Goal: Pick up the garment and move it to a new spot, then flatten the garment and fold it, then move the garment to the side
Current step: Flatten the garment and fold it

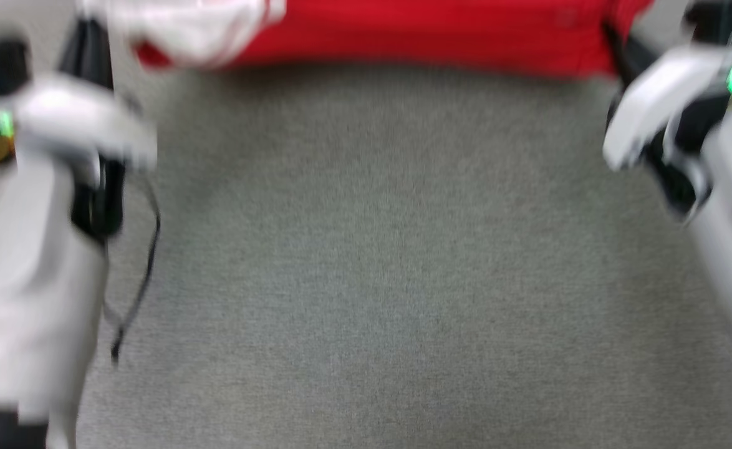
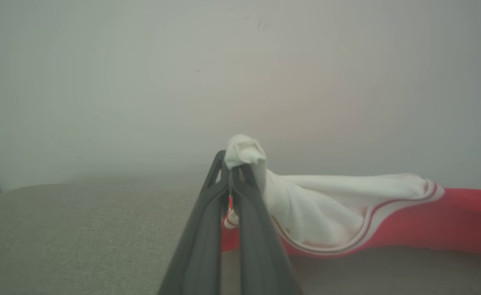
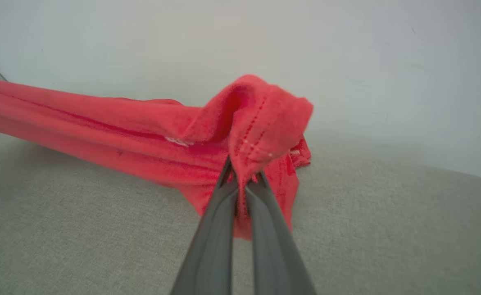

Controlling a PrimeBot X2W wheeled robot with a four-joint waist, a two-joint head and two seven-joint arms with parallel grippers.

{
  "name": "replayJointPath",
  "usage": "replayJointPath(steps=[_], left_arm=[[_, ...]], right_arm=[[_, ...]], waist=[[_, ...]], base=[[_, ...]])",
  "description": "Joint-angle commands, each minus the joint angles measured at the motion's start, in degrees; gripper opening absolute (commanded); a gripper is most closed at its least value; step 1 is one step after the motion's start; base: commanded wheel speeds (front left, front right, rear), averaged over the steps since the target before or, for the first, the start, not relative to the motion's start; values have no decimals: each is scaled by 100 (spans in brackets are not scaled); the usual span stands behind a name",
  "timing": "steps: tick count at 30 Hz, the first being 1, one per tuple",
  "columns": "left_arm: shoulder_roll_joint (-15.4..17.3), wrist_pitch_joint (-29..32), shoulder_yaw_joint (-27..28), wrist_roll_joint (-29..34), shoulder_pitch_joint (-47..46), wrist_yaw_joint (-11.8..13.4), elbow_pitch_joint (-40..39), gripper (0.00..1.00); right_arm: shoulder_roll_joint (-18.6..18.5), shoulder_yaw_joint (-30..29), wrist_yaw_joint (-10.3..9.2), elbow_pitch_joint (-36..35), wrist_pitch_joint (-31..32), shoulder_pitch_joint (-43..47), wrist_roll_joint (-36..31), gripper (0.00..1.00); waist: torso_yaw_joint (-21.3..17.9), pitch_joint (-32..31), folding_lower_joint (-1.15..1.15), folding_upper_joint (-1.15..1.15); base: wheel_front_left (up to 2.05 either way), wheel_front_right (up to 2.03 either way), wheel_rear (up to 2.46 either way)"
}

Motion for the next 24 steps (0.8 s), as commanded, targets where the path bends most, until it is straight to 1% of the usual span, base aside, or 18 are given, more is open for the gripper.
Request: replayJointPath(steps=[1,4,7,11,13,14,19,22,24], left_arm=[[61,-40,69,-83,327,55,-139,0],[69,33,167,-250,1225,196,-625,0],[172,132,231,-334,2061,430,-1140,0],[275,372,321,-433,3159,818,-1941,0],[400,458,439,-477,3703,1035,-2396,0],[406,512,483,-520,3992,1148,-2602,0],[524,832,653,-603,5215,1716,-3815,0],[520,1016,653,-571,5711,2025,-4510,0],[550,1121,642,-522,5879,2176,-4904,0]], right_arm=[[-83,13,-8,-71,-28,253,102,0],[-288,69,-9,-301,-32,916,197,0],[-362,20,-9,-591,-19,1567,252,0],[-432,-188,-10,-1043,54,2493,233,0],[-464,-382,-11,-1319,124,2949,207,0],[-479,-467,-11,-1451,172,3213,164,0],[-388,-1068,-15,-2400,587,4376,-22,0],[-266,-1448,-15,-3098,984,5004,-233,0],[-133,-1701,-11,-3581,1254,5293,-371,0]], waist=[[-16,-435,1,0],[42,-733,1,0],[53,-982,1,0],[32,-1333,1,0],[21,-1461,1,0],[18,-1557,1,0],[9,-1815,1,0],[8,-1891,1,0],[3,-1892,1,0]], base=[[0,0,0],[0,0,0],[0,0,0],[0,0,0],[0,0,0],[0,0,0],[0,0,0],[0,0,0],[0,0,0]])
